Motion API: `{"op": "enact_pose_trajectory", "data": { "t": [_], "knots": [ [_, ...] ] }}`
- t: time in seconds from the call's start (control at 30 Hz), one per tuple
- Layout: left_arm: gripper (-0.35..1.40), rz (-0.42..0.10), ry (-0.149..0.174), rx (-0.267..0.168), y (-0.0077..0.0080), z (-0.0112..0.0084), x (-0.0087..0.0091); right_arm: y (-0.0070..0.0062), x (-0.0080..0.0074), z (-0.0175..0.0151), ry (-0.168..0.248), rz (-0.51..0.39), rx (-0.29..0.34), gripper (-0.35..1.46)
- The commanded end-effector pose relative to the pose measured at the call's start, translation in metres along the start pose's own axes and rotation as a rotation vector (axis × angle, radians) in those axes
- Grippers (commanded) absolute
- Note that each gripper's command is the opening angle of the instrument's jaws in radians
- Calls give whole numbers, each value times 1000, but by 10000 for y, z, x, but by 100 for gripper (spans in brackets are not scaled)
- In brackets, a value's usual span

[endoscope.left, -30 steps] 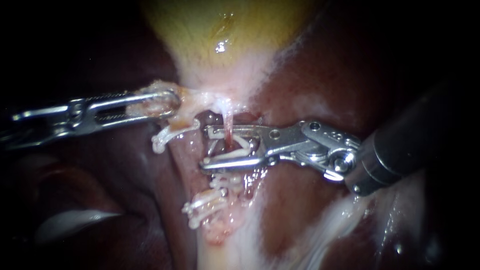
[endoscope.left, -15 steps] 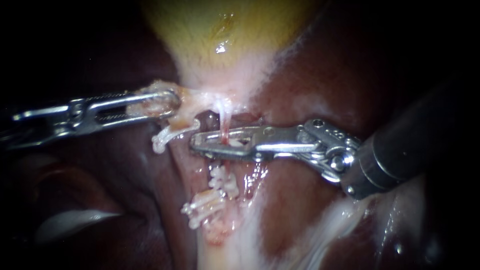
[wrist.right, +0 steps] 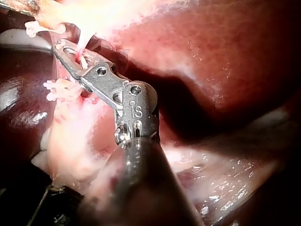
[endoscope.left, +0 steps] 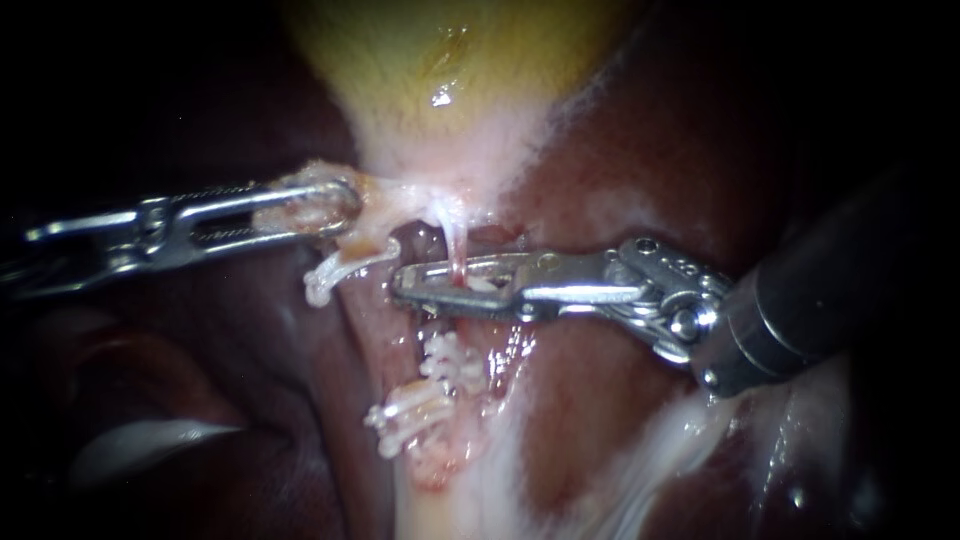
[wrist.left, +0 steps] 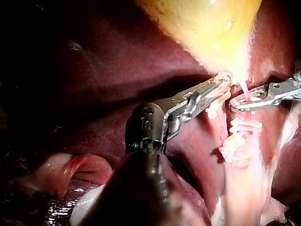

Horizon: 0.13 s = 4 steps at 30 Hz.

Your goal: Clipping third clip right tube

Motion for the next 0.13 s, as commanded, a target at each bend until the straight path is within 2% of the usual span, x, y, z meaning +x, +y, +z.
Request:
{"op": "enact_pose_trajectory", "data": {
  "t": [0.03, 0.13],
  "knots": [
    [-35, 0, 0, 0, 0, 0, 0, 0, 0, -1, 1, 0, 0, -35],
    [-35, 0, 0, 0, 0, 0, 0, 0, 1, -2, 0, 1, 1, -35]
  ]
}}
